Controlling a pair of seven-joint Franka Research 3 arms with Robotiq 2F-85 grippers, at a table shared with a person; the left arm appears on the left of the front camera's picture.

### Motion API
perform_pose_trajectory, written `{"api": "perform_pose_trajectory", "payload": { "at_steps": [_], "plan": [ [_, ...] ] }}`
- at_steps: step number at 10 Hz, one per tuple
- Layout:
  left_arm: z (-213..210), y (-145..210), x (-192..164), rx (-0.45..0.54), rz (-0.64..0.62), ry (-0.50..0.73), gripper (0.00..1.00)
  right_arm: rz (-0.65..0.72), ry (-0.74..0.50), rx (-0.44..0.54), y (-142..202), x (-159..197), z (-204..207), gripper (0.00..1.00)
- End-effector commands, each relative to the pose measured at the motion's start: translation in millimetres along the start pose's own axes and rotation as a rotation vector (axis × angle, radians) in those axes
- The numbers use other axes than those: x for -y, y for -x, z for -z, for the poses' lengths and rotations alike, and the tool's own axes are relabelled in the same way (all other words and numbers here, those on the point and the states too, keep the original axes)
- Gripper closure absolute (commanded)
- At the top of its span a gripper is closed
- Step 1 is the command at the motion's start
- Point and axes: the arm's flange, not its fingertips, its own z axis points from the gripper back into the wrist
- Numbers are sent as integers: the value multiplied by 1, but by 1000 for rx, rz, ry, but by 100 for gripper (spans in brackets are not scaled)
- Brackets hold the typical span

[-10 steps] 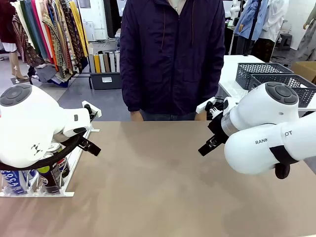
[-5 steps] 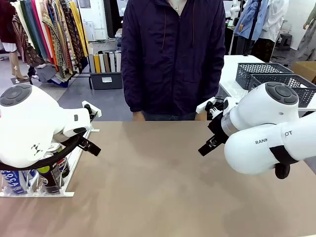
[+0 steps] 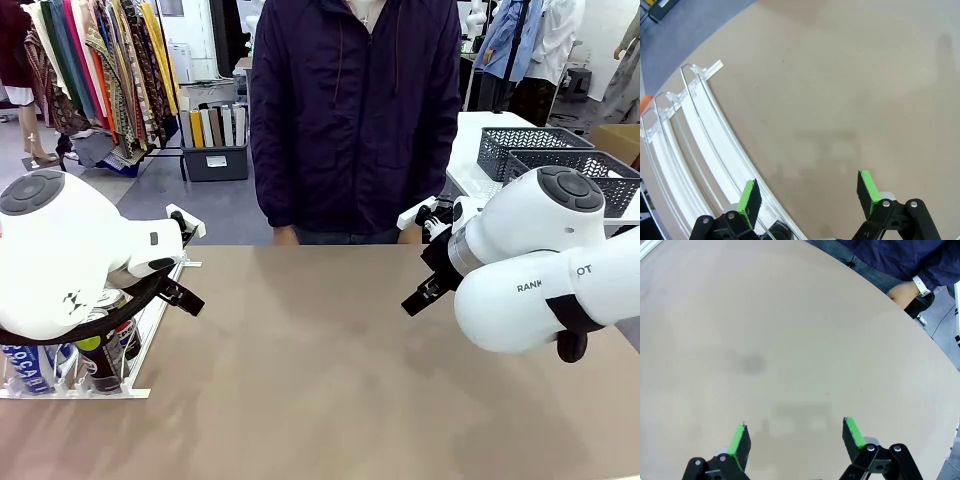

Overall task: Retrieve and store the cans from the dispenser.
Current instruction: Pick up one can from the Automatic Can Dispenser and place it in the middle of the table.

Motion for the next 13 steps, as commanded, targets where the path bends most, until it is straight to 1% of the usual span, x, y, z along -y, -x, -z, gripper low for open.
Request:
{"api": "perform_pose_trajectory", "payload": {
  "at_steps": [1, 3, 4, 5, 6, 7, 8, 9, 10, 11, 12, 13],
  "plan": [
    [0, 0, 0, 1, 1, 0, 0, 0, 0, 0, 0, 0, 0, 0],
    [0, 0, 0, 0, 0, 0, 0, 0, 0, 0, 0, 0, 0, 0],
    [-14, -2, 4, -48, -5, 195, 0, 34, -110, -39, -2, 1, -11, 0],
    [-33, -8, 10, -83, -22, 327, 0, 97, -181, -107, -2, 10, -23, 0],
    [-53, -19, 19, -113, -93, 474, 0, 182, -303, -148, -2, 18, -37, 0],
    [-75, -33, 29, -171, -306, 600, 0, 389, -444, -183, -6, 26, -56, 0],
    [-97, -39, 31, -161, -407, 689, 0, 463, -626, -189, -1, 37, -79, 0],
    [-125, -35, 21, -151, -439, 806, 0, 465, -797, -179, 13, 52, -105, 0],
    [-155, -26, -4, -88, -450, 945, 0, 460, -929, -116, 32, 72, -133, 0],
    [-188, -7, -48, 19, -509, 1030, 0, 482, -1024, -9, 61, 98, -163, 0],
    [-209, 22, -86, 123, -589, 1080, 0, 564, -1047, 97, 89, 127, -180, 0],
    [-223, 58, -118, 228, -675, 1093, 0, 658, -1073, 213, 120, 157, -190, 0]
  ]
}}
